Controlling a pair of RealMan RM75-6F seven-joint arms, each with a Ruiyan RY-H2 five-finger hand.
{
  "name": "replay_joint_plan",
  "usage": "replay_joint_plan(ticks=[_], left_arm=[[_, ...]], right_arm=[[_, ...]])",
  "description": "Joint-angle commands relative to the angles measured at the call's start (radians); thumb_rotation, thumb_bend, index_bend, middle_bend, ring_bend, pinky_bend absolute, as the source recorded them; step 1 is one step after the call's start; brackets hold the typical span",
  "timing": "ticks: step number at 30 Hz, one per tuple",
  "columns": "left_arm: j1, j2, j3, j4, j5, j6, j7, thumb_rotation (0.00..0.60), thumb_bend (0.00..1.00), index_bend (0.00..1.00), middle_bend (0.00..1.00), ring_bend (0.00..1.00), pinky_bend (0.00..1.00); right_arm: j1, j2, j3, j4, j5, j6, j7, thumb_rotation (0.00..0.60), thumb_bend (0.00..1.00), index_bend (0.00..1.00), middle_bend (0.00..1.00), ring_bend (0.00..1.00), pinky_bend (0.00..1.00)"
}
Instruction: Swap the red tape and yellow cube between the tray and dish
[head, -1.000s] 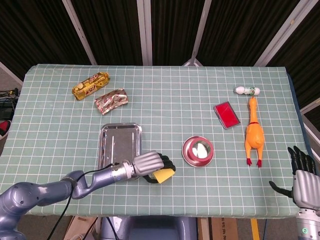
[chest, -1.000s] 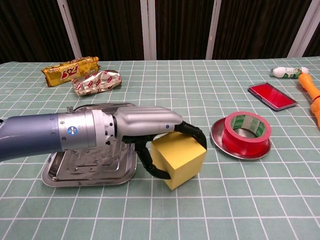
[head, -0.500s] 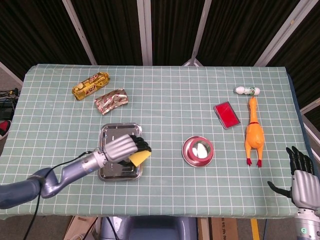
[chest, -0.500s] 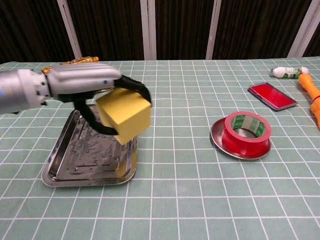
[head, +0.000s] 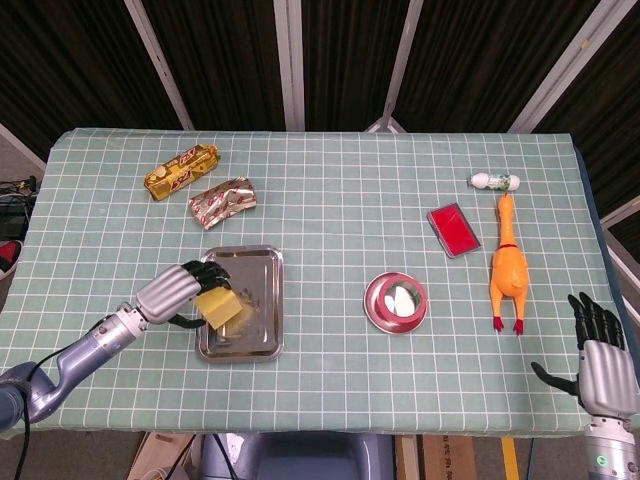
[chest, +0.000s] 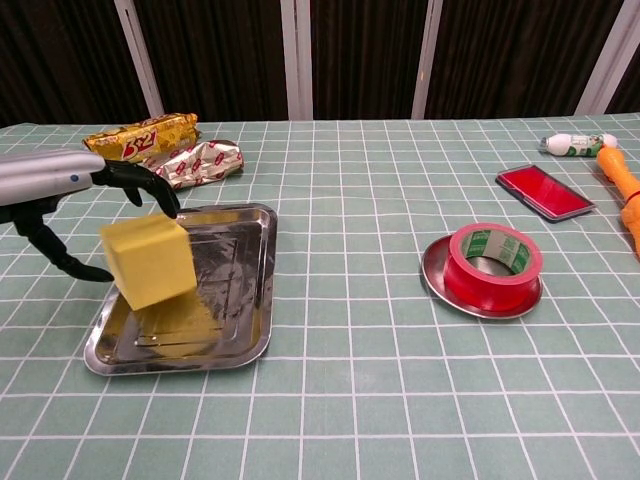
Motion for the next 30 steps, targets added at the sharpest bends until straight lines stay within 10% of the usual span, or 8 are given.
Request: replay_joint_plan(ticks=[1,13,17,23,30], left_arm=[[0.013,-0.038,-0.009,0.048,-0.007,0.002,-0.015,0.6,0.14,0.31,0.16,0.12,0.24],[0.023,-0.107,-0.083,0.078,-0.012,0.1,-0.031,0.6,0.0,0.26,0.03,0.0,0.07],[0.082,-0.007,-0.115,-0.065,-0.033,0.223,-0.005,0.6,0.0,0.2,0.0,0.0,0.06],[0.282,0.27,-0.032,-0.462,-0.121,0.296,0.328,0.6,0.0,0.17,0.0,0.0,0.05],[0.454,0.314,-0.019,-0.531,-0.195,0.423,0.338,0.6,0.0,0.18,0.0,0.0,0.05]], right_arm=[[-0.004,0.004,0.002,-0.004,0.0,0.003,0.007,0.6,0.0,0.01,0.02,0.0,0.0],[-0.006,0.01,0.008,-0.001,0.001,-0.008,0.02,0.6,0.0,0.01,0.02,0.0,0.0],[-0.006,0.012,0.005,-0.002,-0.003,-0.015,0.023,0.6,0.0,0.01,0.02,0.0,0.0],[-0.005,0.017,0.001,-0.01,-0.013,-0.024,0.032,0.6,0.0,0.01,0.02,0.0,0.0],[0.014,0.015,-0.022,0.026,-0.095,-0.034,0.014,0.6,0.0,0.01,0.02,0.0,0.0]])
